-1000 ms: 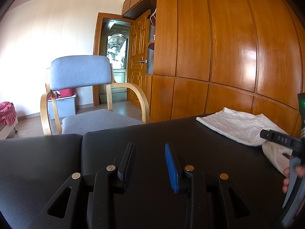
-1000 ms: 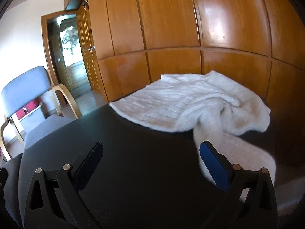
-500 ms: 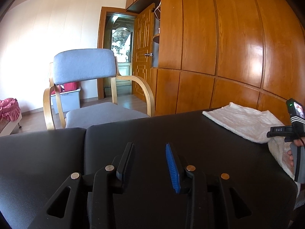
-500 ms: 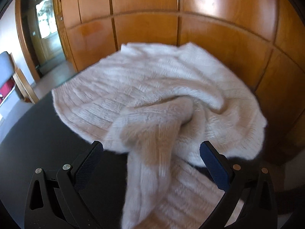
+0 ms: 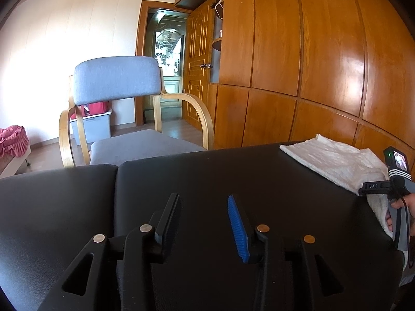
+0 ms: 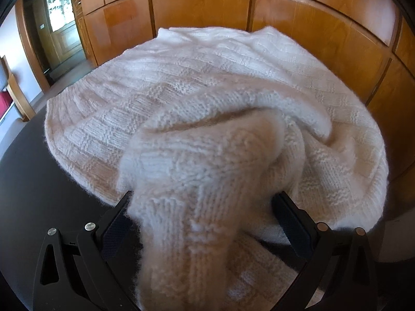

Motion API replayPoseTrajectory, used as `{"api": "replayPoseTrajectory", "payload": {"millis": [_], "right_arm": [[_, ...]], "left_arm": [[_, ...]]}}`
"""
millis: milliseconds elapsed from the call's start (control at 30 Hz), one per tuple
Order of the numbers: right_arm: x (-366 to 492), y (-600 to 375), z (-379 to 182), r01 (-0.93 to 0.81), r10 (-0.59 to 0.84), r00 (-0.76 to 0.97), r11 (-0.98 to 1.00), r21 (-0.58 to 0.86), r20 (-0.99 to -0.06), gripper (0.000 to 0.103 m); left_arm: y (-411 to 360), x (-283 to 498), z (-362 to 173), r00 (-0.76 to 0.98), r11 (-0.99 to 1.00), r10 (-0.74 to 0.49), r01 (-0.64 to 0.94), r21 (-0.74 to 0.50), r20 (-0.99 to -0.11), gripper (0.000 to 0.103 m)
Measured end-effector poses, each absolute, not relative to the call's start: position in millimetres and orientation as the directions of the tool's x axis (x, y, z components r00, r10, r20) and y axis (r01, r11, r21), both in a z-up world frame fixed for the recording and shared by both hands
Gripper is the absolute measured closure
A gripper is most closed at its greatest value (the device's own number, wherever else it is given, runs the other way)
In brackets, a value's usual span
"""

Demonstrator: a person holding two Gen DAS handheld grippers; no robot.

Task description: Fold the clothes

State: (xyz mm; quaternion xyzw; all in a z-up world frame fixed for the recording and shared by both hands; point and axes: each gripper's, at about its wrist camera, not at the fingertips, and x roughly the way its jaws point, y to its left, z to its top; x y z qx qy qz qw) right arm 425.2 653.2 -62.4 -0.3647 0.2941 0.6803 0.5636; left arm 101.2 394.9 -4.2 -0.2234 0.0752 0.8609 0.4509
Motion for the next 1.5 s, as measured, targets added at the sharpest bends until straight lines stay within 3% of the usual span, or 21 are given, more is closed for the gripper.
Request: {"api": "replayPoseTrajectory", "payload": {"millis": [267, 333, 433, 500, 633, 800, 1033, 1200, 1333, 1400, 1500], "right_arm": [[425.6, 653.9, -62.1, -0.971, 0.544, -0.133, -0.239, -0.001, -0.828, 0.000], [424.7, 653.7, -61.4, -0.970, 0.551, -0.143, -0.243, 0.006, -0.822, 0.006], [423.7, 649.0, -57.0, -0.962, 0.559, -0.185, -0.273, 0.031, -0.809, 0.039], [423.1, 646.2, -53.9, -0.955, 0.558, -0.215, -0.292, 0.053, -0.801, 0.053], [421.3, 641.3, -50.0, -0.936, 0.521, -0.319, -0.302, 0.179, -0.791, 0.062], [401.1, 615.4, -51.6, -0.858, 0.430, -0.496, -0.379, 0.348, -0.754, 0.063], [337.5, 561.6, -54.7, -0.735, 0.298, -0.629, -0.530, 0.424, -0.718, 0.066], [281.6, 517.1, -56.4, -0.634, 0.219, -0.686, -0.648, 0.423, -0.693, 0.069], [250.6, 489.3, -62.7, -0.530, 0.089, -0.747, -0.679, 0.508, -0.659, 0.069], [245.5, 477.1, -62.8, -0.509, 0.064, -0.753, -0.687, 0.518, -0.655, 0.065], [248.6, 468.8, -57.5, -0.520, 0.082, -0.742, -0.696, 0.495, -0.665, 0.045]], "left_arm": [[391.6, 98.2, -3.7, -0.495, -0.588, 0.745, -0.803, -0.090, -0.447, 0.065], [392.1, 97.3, -3.7, -0.492, -0.588, 0.744, -0.803, -0.093, -0.452, 0.065], [390.6, 95.3, -4.4, -0.488, -0.588, 0.745, -0.802, -0.103, -0.455, 0.065], [391.0, 94.3, -5.0, -0.484, -0.588, 0.745, -0.802, -0.108, -0.460, 0.065], [388.3, 91.7, -5.2, -0.483, -0.591, 0.745, -0.797, -0.121, -0.459, 0.065], [386.8, 92.5, -4.9, -0.487, -0.593, 0.749, -0.795, -0.129, -0.449, 0.064], [385.0, 96.8, -2.9, -0.492, -0.593, 0.750, -0.796, -0.121, -0.443, 0.064], [391.2, 100.1, -9.2, -0.390, -0.538, 0.744, -0.831, -0.140, -0.543, 0.064], [389.2, 100.4, -13.9, -0.332, -0.516, 0.747, -0.836, -0.186, -0.576, 0.064], [388.8, 103.4, -13.8, -0.324, -0.513, 0.747, -0.837, -0.192, -0.581, 0.064], [391.2, 108.5, -12.8, -0.307, -0.501, 0.746, -0.843, -0.195, -0.591, 0.064]]}}
